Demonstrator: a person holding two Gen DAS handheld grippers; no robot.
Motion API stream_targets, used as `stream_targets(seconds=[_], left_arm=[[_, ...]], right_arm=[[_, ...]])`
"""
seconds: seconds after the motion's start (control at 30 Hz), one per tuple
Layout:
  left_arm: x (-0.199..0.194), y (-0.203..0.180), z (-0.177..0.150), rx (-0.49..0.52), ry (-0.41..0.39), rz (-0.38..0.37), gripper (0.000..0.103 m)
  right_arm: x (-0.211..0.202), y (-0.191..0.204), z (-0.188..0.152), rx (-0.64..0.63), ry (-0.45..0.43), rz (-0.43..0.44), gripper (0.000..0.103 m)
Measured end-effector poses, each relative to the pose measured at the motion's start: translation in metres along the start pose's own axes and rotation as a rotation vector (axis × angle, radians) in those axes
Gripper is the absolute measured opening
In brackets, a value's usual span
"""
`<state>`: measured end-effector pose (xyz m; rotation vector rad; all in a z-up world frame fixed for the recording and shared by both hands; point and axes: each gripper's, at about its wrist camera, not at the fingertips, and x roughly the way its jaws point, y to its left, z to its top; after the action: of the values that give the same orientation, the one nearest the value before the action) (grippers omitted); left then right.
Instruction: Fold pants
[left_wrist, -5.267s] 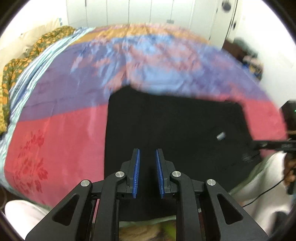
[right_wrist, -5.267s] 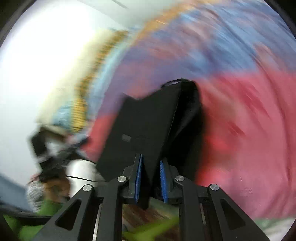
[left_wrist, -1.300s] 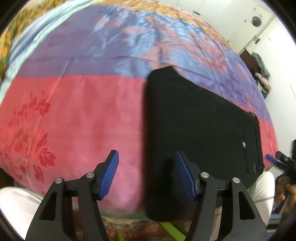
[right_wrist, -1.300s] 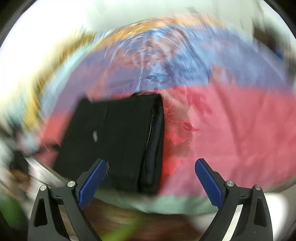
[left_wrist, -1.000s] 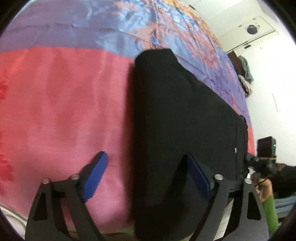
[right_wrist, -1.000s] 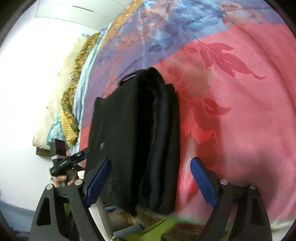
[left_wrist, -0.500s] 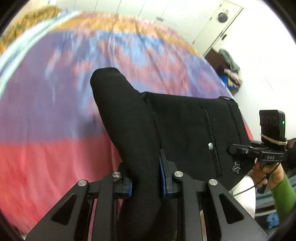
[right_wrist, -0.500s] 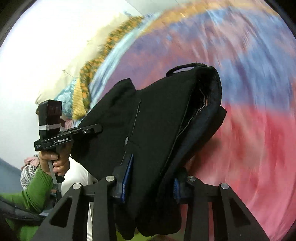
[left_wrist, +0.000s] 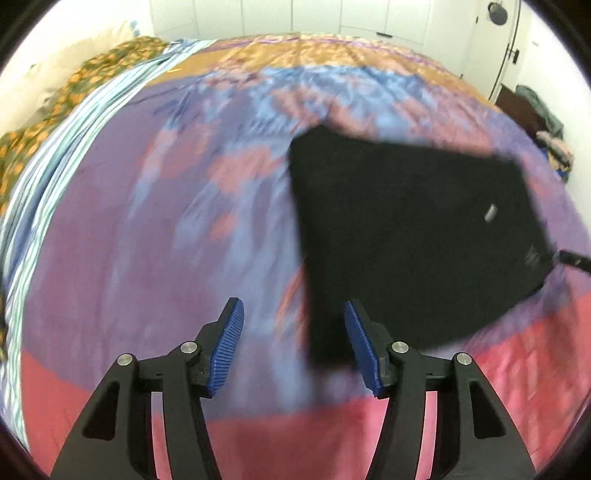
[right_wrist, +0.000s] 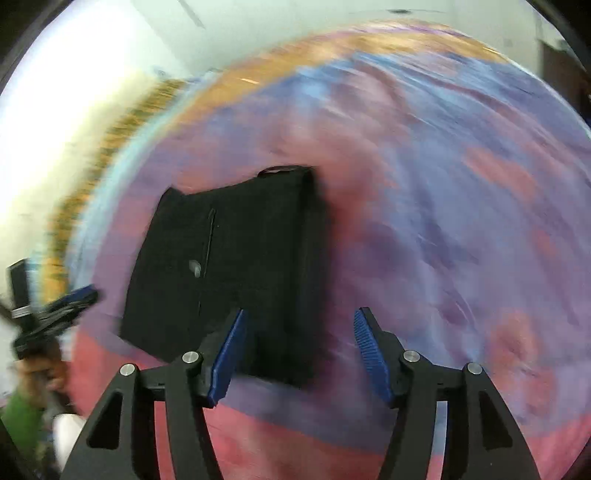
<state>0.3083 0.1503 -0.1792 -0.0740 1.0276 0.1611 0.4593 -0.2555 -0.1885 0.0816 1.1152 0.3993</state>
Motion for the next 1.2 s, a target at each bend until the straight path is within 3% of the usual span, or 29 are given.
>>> stream_targets(seconds=[0.03, 0.1, 0.13, 0.27, 0.43, 0.5, 0.67, 0.77, 0.9, 1.07, 1.2], left_arm=[[-0.006, 0.004, -0.020, 0.010, -0.007, 0.021, 0.070], [-0.017, 0.002, -0.039, 0.016, -0.030, 0.049, 0.081], [-0.029, 0.001, -0.055, 0.017, -0.057, 0.067, 0.086], [-0.063, -0.007, -0.077, -0.033, -0.120, 0.087, 0.096], [-0.093, -0.026, -0.088, -0.116, -0.103, 0.041, 0.097], [-0.110, -0.035, -0.093, -0.110, -0.122, 0.062, 0.097], [-0.159, -0.050, -0.110, -0.060, -0.179, 0.096, 0.098], [-0.185, -0.053, -0.119, -0.039, -0.217, 0.080, 0.098], [-0.206, -0.053, -0.126, -0.045, -0.217, 0.093, 0.102], [-0.227, -0.056, -0.125, -0.041, -0.223, 0.006, 0.102], [-0.249, -0.061, -0.119, -0.015, -0.237, -0.011, 0.102]], right_arm=[[-0.005, -0.005, -0.012, -0.014, -0.006, -0.026, 0.062], [-0.016, -0.008, -0.039, -0.051, -0.012, -0.105, 0.081], [-0.021, -0.006, -0.050, -0.063, -0.018, -0.129, 0.085], [-0.048, 0.023, -0.091, -0.090, -0.054, -0.153, 0.102], [-0.068, 0.091, -0.128, -0.170, -0.115, -0.157, 0.103], [-0.080, 0.128, -0.144, -0.208, -0.161, -0.160, 0.103], [-0.118, 0.178, -0.178, -0.196, -0.246, -0.165, 0.103], [-0.135, 0.191, -0.191, -0.197, -0.240, -0.143, 0.103], [-0.153, 0.199, -0.201, -0.223, -0.203, -0.188, 0.103], [-0.186, 0.193, -0.207, -0.145, -0.196, -0.172, 0.103], [-0.210, 0.193, -0.205, -0.121, -0.216, -0.163, 0.103]])
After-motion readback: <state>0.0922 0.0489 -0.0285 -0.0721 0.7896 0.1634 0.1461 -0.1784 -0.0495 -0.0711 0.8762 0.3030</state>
